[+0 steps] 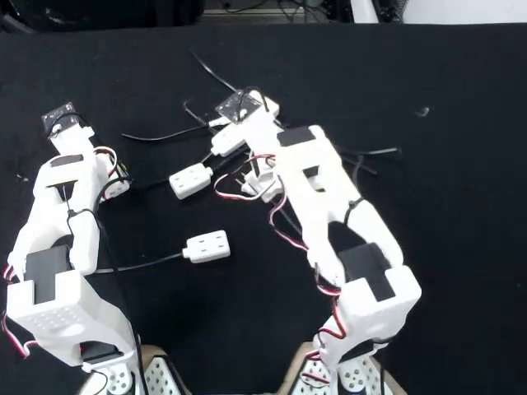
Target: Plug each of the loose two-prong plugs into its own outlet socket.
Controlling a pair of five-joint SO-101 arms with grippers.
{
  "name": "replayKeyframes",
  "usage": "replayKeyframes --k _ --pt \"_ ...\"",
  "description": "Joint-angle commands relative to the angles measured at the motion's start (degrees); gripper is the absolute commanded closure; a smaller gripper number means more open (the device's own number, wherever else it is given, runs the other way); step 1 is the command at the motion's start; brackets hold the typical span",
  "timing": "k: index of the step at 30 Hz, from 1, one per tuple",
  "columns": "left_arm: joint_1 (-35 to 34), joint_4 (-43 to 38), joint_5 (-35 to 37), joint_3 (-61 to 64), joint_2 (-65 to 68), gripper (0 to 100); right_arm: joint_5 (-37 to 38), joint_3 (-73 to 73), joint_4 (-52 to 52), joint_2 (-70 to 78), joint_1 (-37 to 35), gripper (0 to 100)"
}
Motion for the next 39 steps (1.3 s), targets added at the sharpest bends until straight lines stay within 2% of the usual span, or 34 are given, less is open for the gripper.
replayKeyframes --k 1,6,9,10,12,13,14,20,25,30,33,35,39 --pt "-1.89 0.44 -0.44 -0.66 -2.64 83 -0.70 2.68 -3.16 -2.59 -2.73 81.8" --pt "-1.89 0.44 -0.44 -0.66 -2.64 83 -0.70 4.70 -9.58 3.03 -2.55 81.8" --pt "-1.80 0.44 -0.44 -0.66 -2.64 83 1.23 3.74 -8.44 4.88 -2.29 82.2" --pt "-1.71 0.44 -0.44 -0.66 -2.64 83 1.67 3.21 -7.47 4.88 -2.20 84.8" --pt "-1.71 0.44 -0.44 -0.66 -2.64 83 1.58 2.77 -6.42 3.91 -1.85 96.9" --pt "-1.71 0.44 -0.44 -0.66 -2.64 83 1.58 3.03 -6.15 2.86 -1.23 99.2" --pt "-1.71 0.44 -0.44 -0.66 -2.64 83 1.58 3.47 -5.54 1.45 -0.62 97.0" --pt "-1.63 0.44 -0.44 -0.66 -2.64 83 2.02 11.91 -1.23 -16.57 3.43 98.8" --pt "-1.36 0.53 -0.44 -0.57 -2.64 83 2.20 25.36 0.70 -33.19 3.08 98.8" --pt "-0.22 6.24 -0.53 -3.65 -2.55 83 10.02 33.80 1.76 -49.10 6.95 98.8" --pt "2.07 8.88 -0.53 -4.09 -2.02 83 11.34 29.49 4.22 -60.09 11.52 98.8" --pt "3.47 9.14 -0.53 -3.38 -2.02 83 15.12 22.90 8.97 -65.10 13.54 98.8" --pt "4.62 9.32 -0.53 -2.51 -2.02 83 18.81 9.27 15.91 -67.12 14.33 98.8"
